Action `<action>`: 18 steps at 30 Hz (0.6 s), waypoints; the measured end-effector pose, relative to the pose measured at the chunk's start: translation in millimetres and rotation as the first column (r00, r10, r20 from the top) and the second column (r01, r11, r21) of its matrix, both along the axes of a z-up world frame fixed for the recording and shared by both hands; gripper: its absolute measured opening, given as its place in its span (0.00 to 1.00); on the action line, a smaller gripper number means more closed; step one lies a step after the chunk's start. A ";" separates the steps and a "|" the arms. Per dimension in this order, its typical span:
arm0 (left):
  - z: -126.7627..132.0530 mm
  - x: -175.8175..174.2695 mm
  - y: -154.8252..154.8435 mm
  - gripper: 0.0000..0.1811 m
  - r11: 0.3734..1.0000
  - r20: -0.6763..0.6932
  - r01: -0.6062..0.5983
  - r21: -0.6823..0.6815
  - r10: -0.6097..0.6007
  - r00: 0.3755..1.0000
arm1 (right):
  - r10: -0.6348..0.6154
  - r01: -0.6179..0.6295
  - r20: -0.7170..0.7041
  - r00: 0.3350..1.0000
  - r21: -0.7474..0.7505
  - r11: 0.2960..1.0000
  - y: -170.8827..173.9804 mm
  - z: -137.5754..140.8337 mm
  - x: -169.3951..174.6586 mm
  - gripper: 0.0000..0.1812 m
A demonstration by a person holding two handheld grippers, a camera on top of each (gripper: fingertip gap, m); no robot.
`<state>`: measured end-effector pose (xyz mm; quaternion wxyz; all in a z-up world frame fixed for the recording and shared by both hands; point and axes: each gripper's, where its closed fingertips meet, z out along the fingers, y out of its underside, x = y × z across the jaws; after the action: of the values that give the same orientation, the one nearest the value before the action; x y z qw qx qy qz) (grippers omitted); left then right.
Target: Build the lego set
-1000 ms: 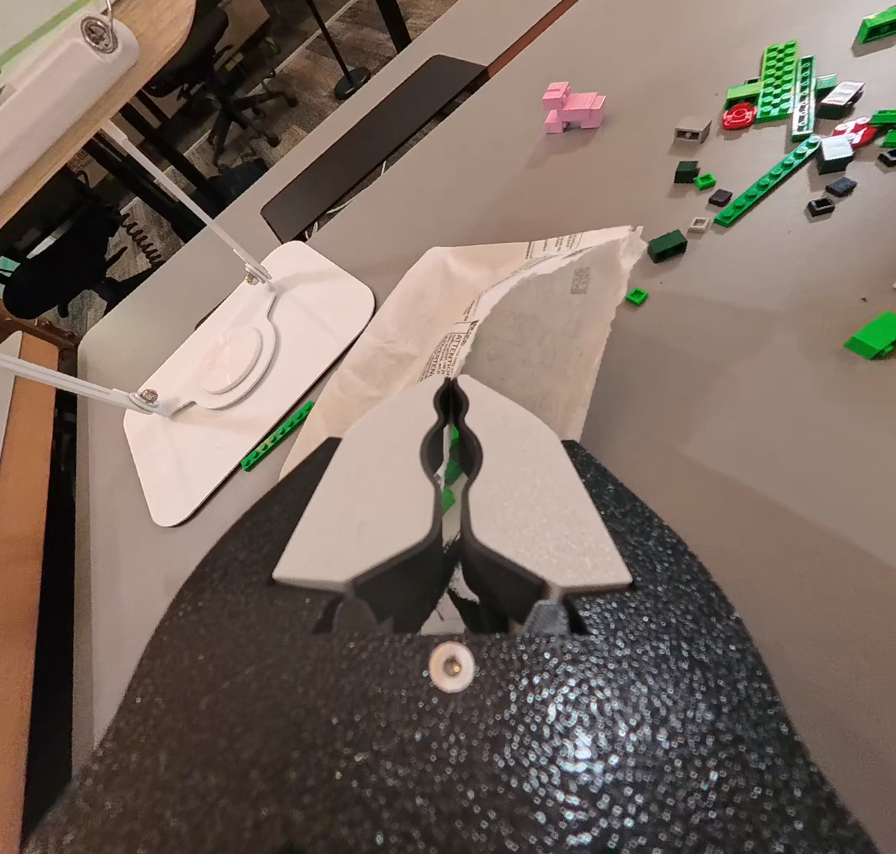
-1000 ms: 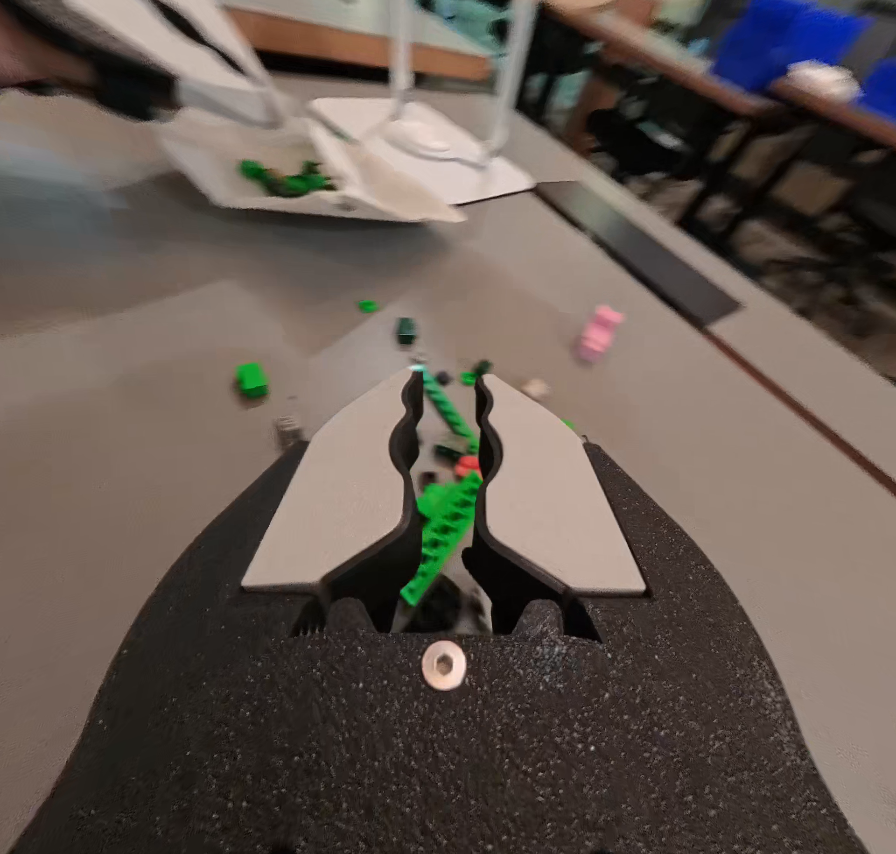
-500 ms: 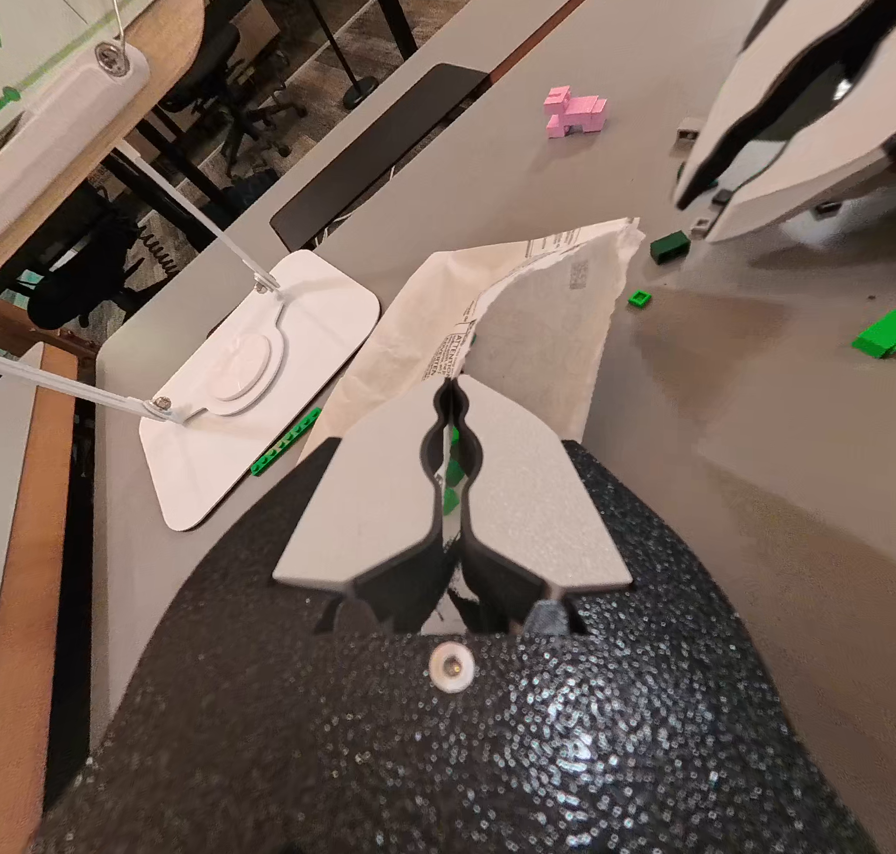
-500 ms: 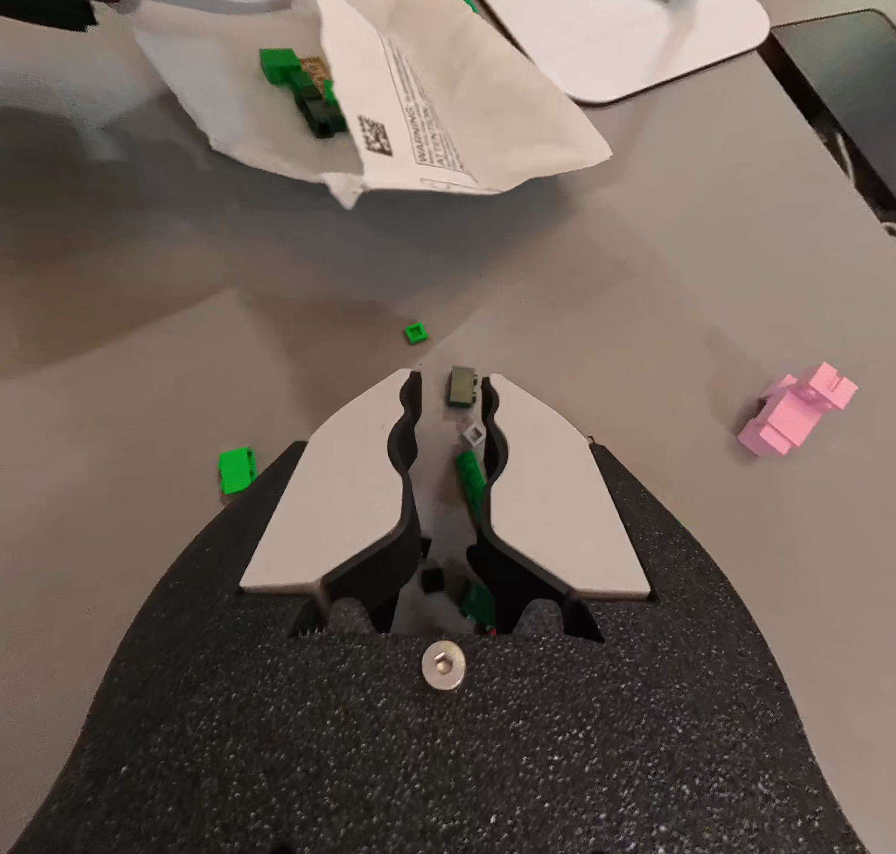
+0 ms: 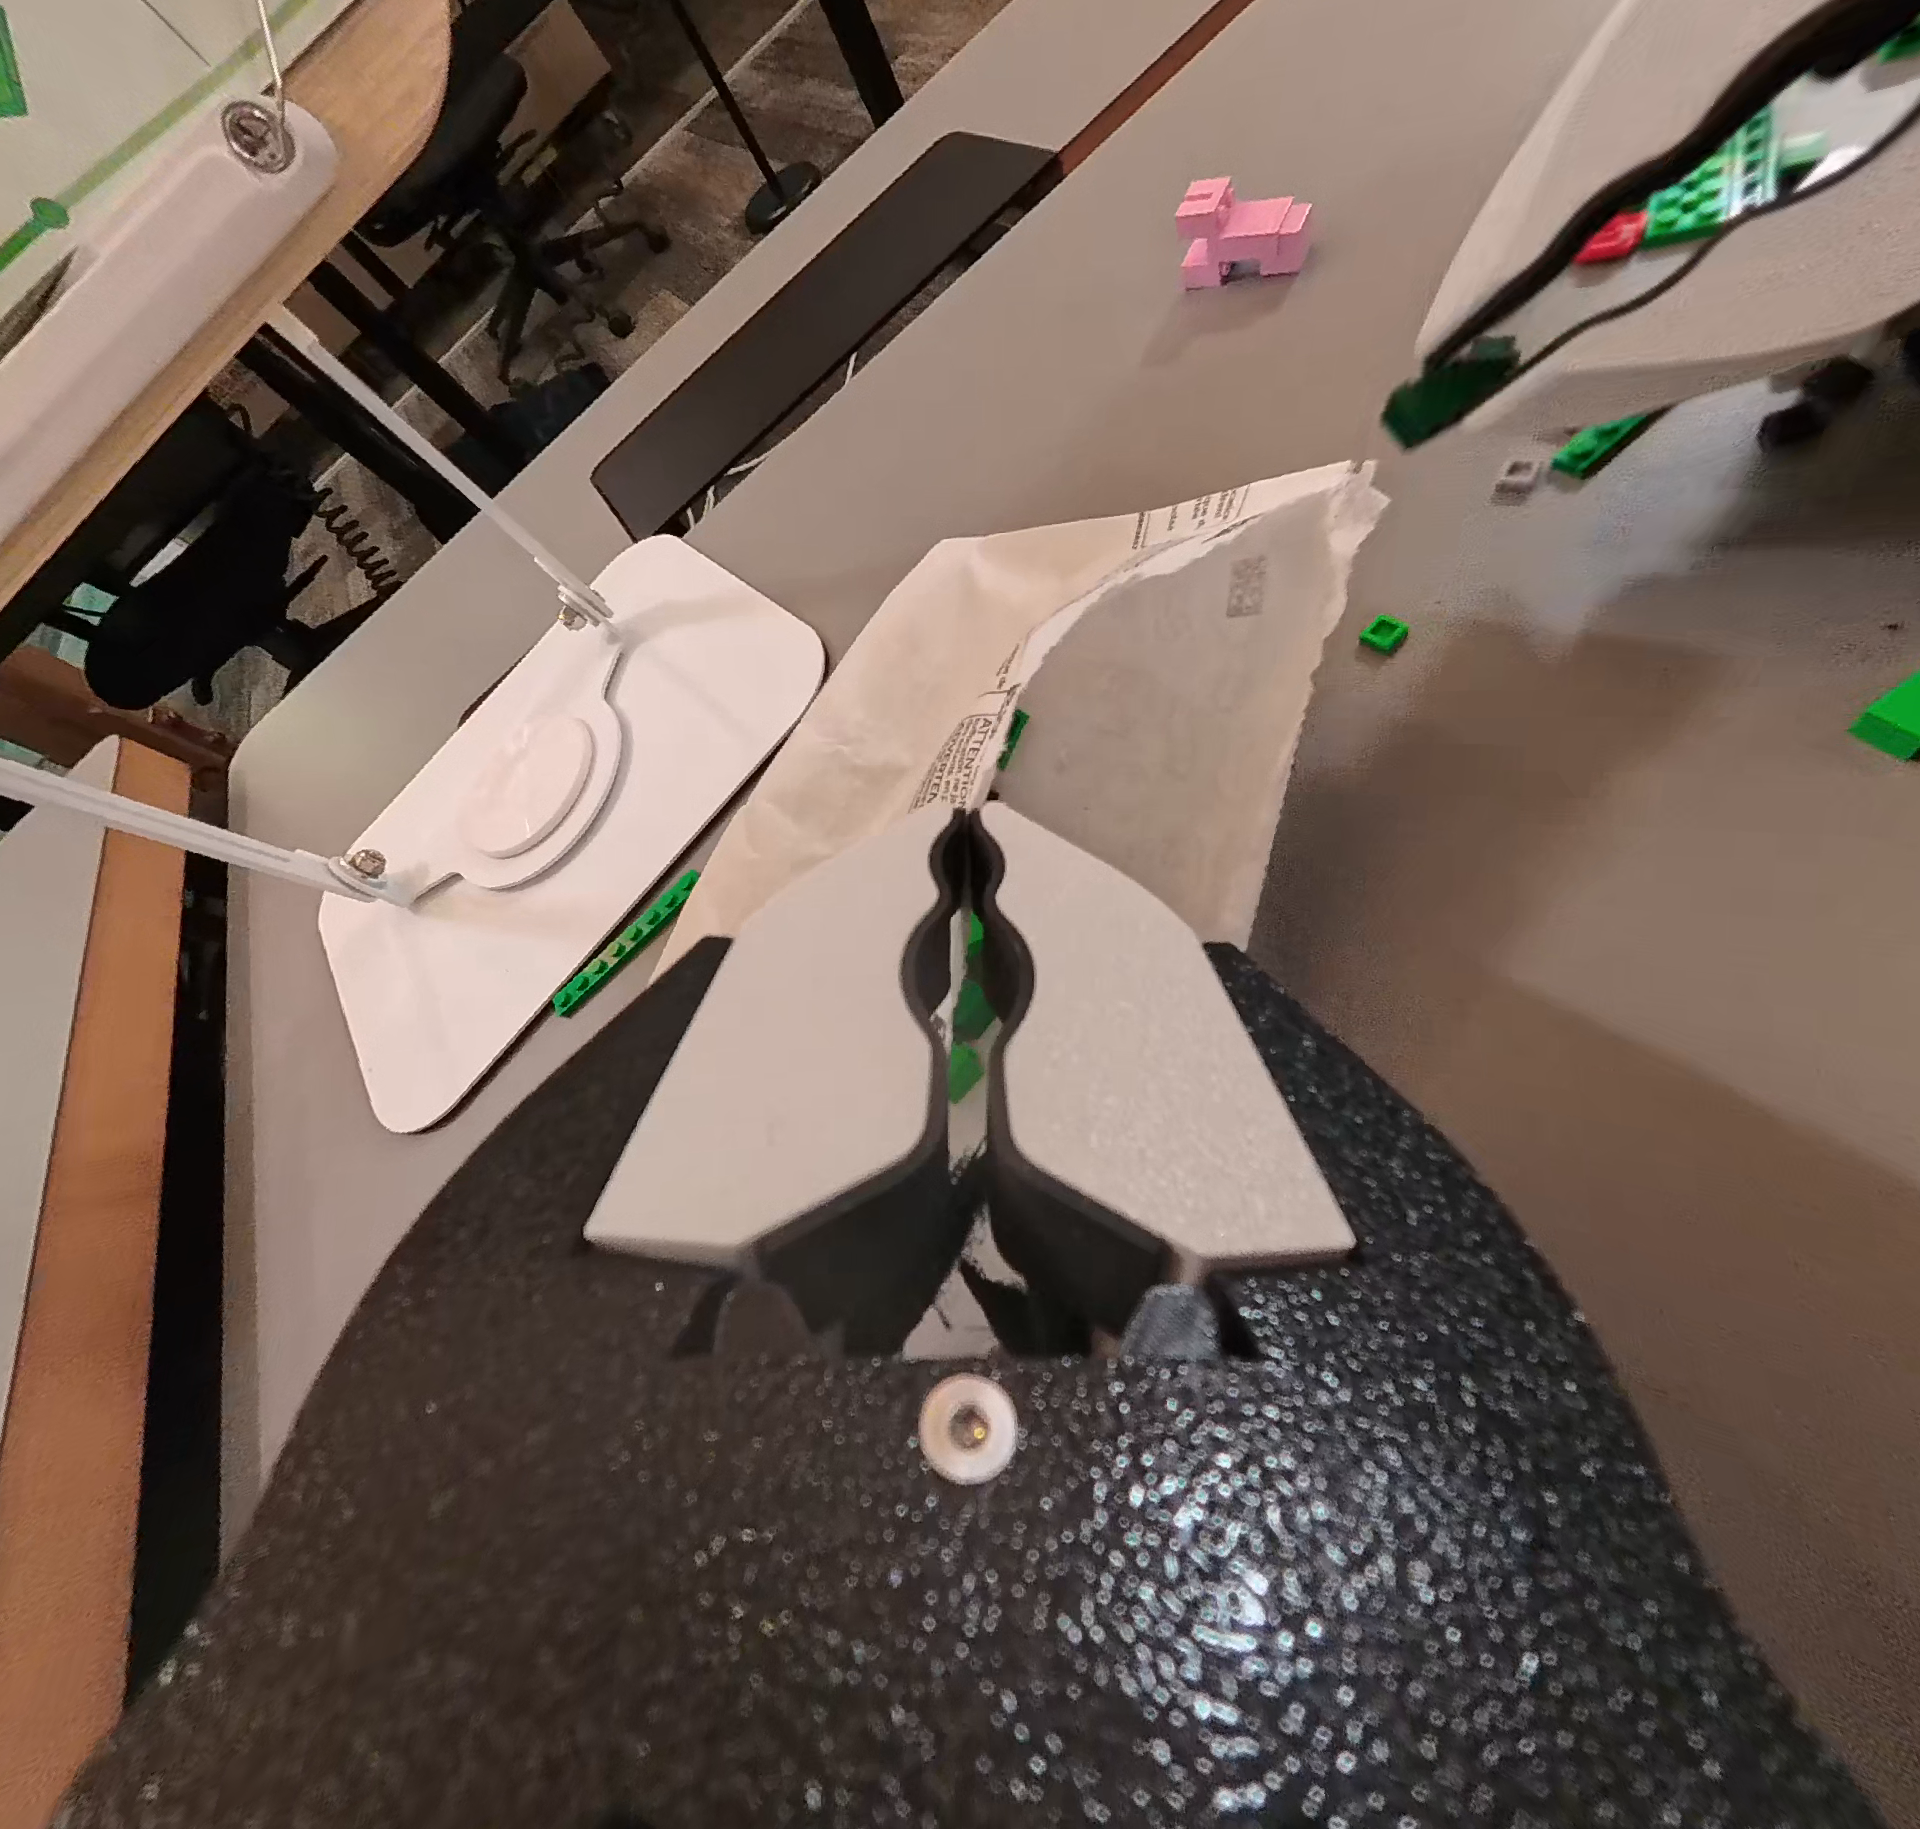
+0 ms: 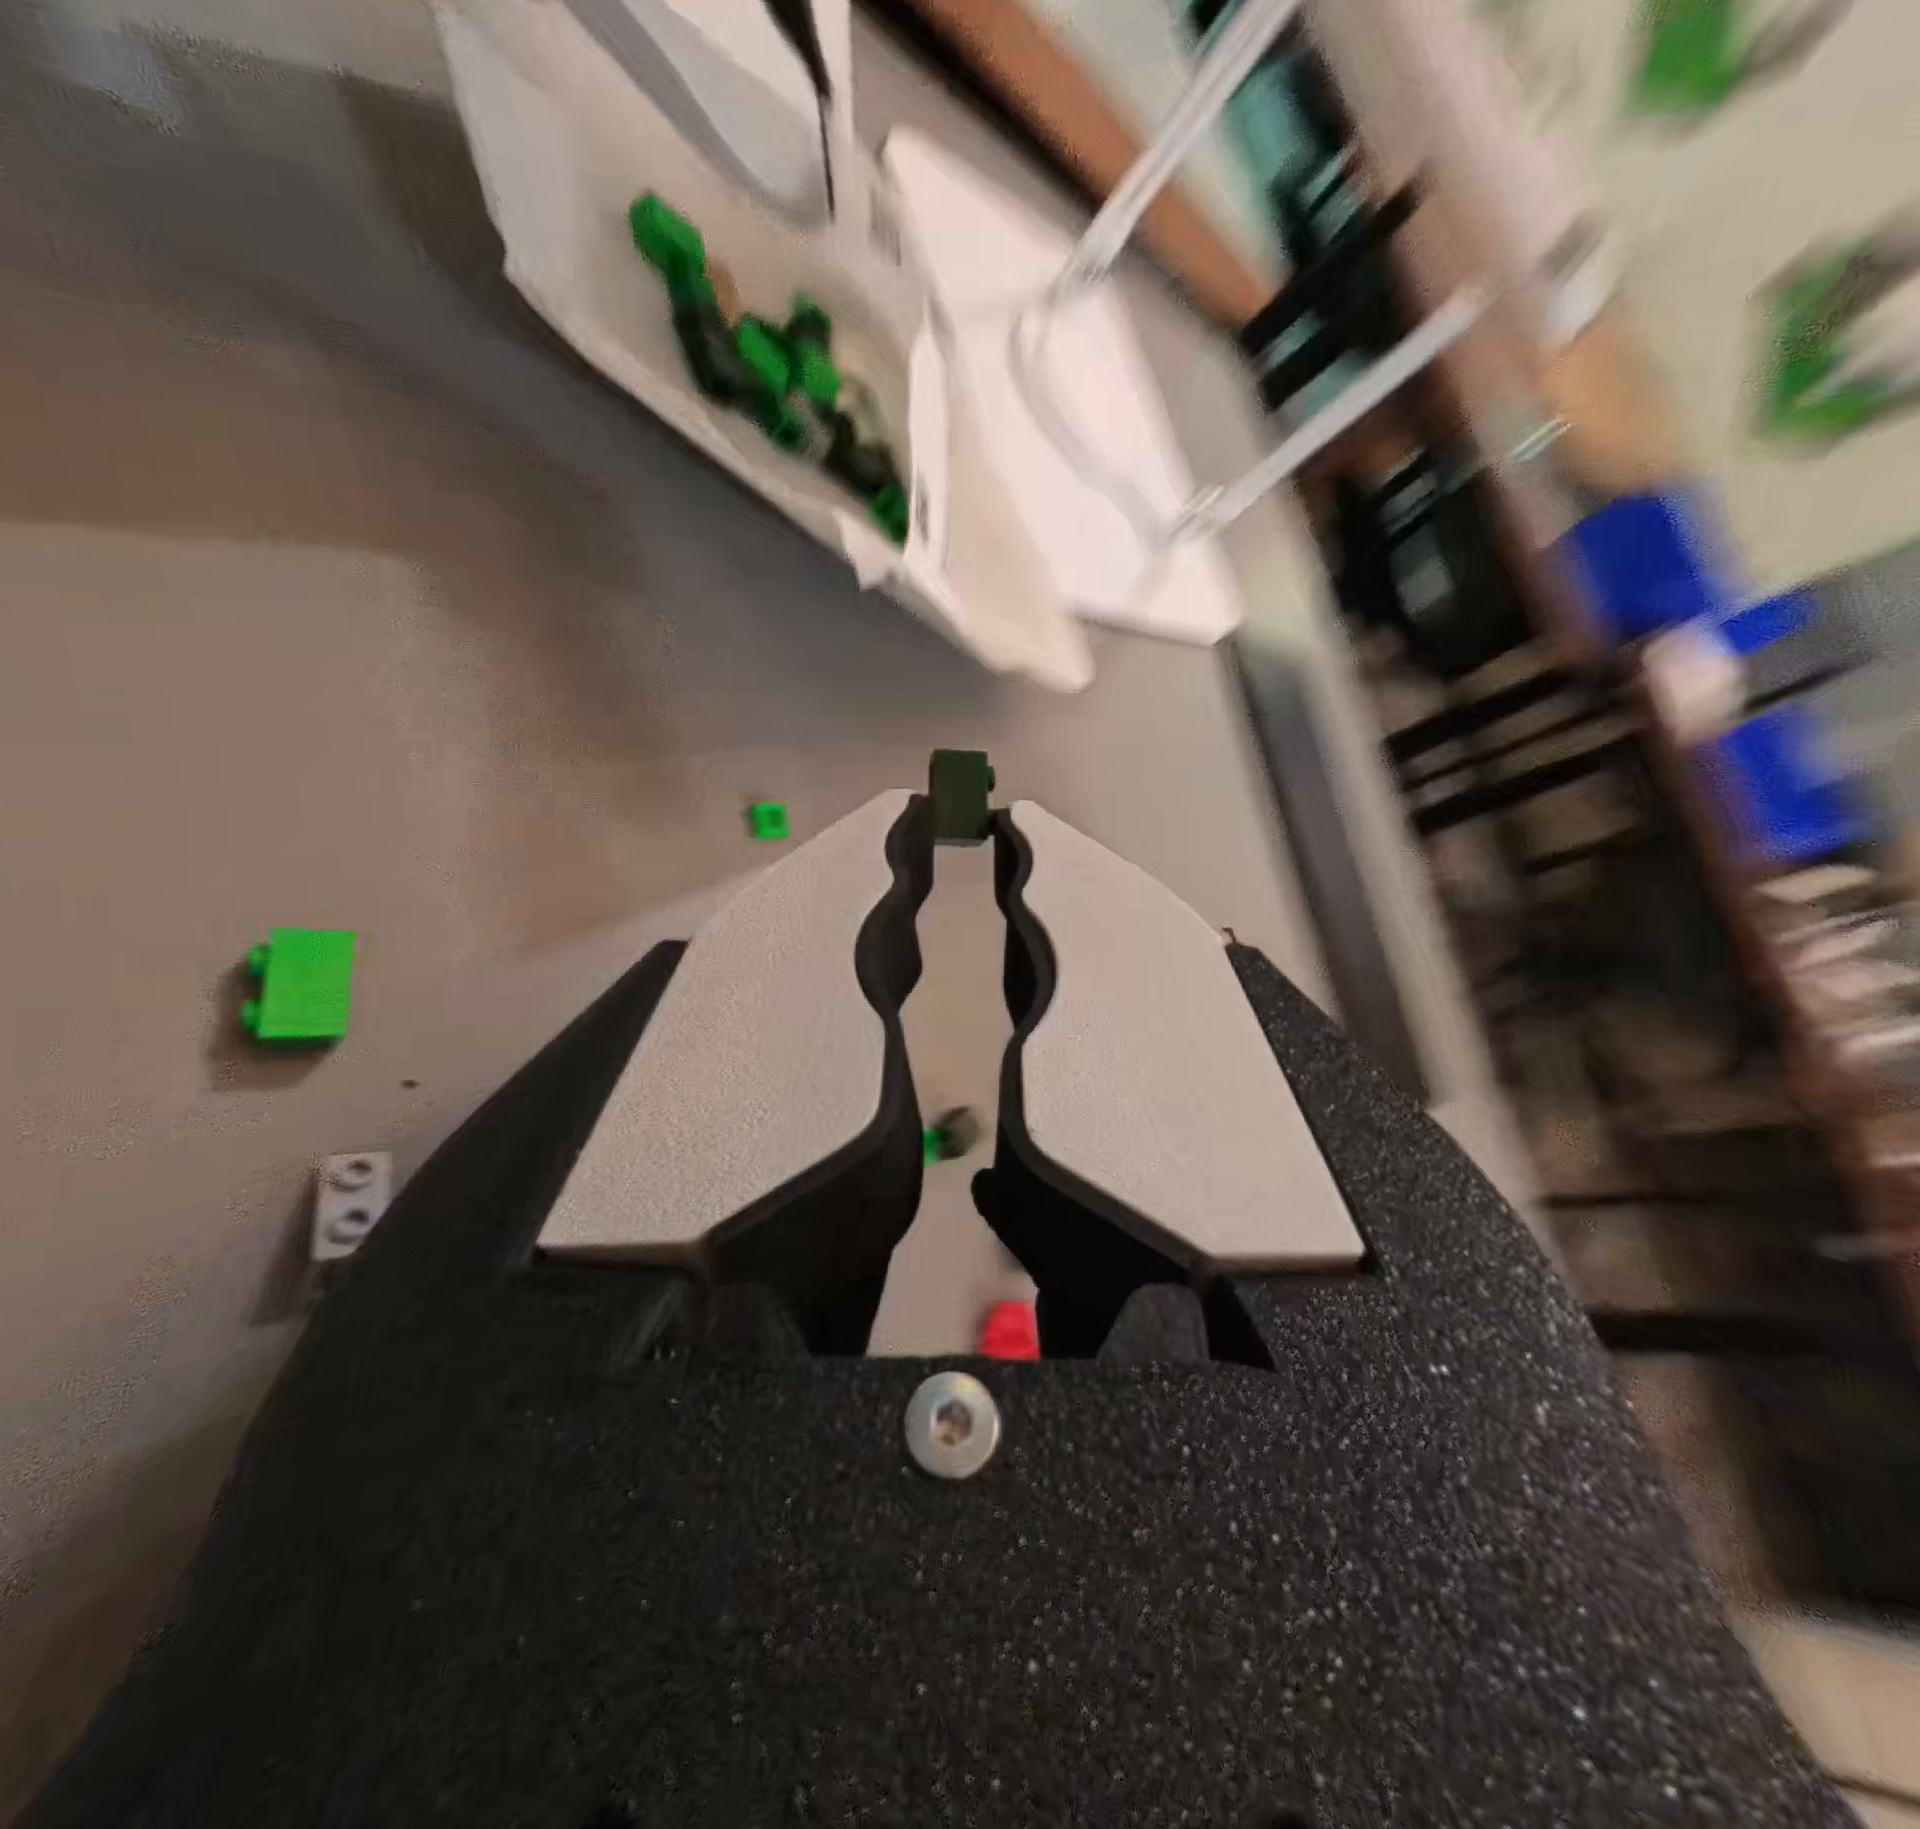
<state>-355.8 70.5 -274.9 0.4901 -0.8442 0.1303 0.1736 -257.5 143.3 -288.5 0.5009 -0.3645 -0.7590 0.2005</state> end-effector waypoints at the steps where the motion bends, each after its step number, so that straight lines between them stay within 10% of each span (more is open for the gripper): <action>1: 0.4 -0.4 -0.1 0.00 1.000 0.002 -0.001 0.002 0.001 1.000 | 0.023 -0.012 -0.089 0.996 0.130 0.992 -3.5 14.0 2.2 0.06; 5: 1.1 -0.8 -0.4 0.00 1.000 0.005 -0.002 0.006 0.002 1.000 | 0.077 0.090 -0.279 0.957 0.541 0.836 -10.9 46.5 14.5 0.06; 11: 1.0 -0.6 -0.3 0.00 1.000 0.000 -0.002 0.005 0.002 1.000 | 0.122 0.158 -0.303 0.945 0.750 0.642 -21.6 54.8 23.2 0.06; 18: 0.0 -0.9 -0.4 0.00 1.000 0.008 -0.001 0.003 0.001 1.000 | 0.086 -0.137 0.120 0.989 0.529 0.838 -44.4 -13.4 36.6 0.06</action>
<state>-356.7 70.1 -274.9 0.4919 -0.8442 0.1275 0.1707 -221.0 99.0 -301.9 0.5349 -0.1744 -0.8267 -0.0073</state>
